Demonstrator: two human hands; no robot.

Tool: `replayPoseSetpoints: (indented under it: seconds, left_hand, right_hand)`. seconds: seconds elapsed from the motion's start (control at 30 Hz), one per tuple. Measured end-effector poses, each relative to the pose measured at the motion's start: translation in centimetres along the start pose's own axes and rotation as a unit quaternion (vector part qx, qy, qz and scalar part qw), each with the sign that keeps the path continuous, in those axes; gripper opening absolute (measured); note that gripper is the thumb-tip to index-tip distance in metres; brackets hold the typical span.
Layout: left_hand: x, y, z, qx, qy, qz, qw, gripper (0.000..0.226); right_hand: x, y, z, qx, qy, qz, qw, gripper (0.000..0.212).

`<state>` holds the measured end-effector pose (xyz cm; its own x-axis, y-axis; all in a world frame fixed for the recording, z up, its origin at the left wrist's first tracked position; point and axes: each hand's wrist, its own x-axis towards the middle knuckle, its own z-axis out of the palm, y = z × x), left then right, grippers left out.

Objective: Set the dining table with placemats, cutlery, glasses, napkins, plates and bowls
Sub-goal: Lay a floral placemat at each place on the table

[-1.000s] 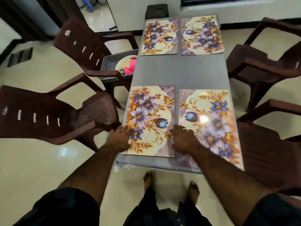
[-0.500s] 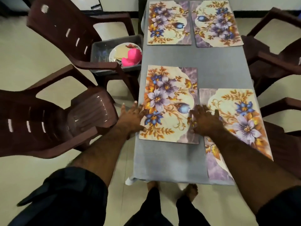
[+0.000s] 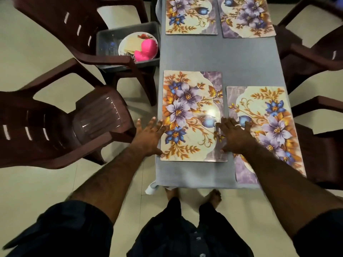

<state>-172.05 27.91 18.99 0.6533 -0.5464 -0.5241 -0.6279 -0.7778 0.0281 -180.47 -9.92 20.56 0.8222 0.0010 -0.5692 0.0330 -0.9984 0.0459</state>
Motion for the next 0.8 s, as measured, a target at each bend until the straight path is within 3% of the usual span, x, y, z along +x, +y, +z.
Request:
replayPoseSetpoints:
  seconds: [0.57, 0.7, 0.8]
  left_hand:
    - [-4.5, 2.4, 1.8, -0.019, -0.018, -0.017, 1.0, 0.131]
    - [-5.6, 2.6, 0.6, -0.051, 0.009, -0.061, 0.997, 0.137]
    - [-6.9, 3.6, 0.0, -0.05, 0.009, -0.081, 0.995, 0.126]
  right_hand:
    - [-4.3, -1.6, 2.1, 0.031, 0.0, -0.004, 1.0, 0.128]
    - [-4.9, -1.5, 1.0, 0.092, 0.064, 0.013, 0.994, 0.123]
    - [-6.3, -1.5, 0.9, 0.083, 0.074, -0.005, 0.994, 0.114]
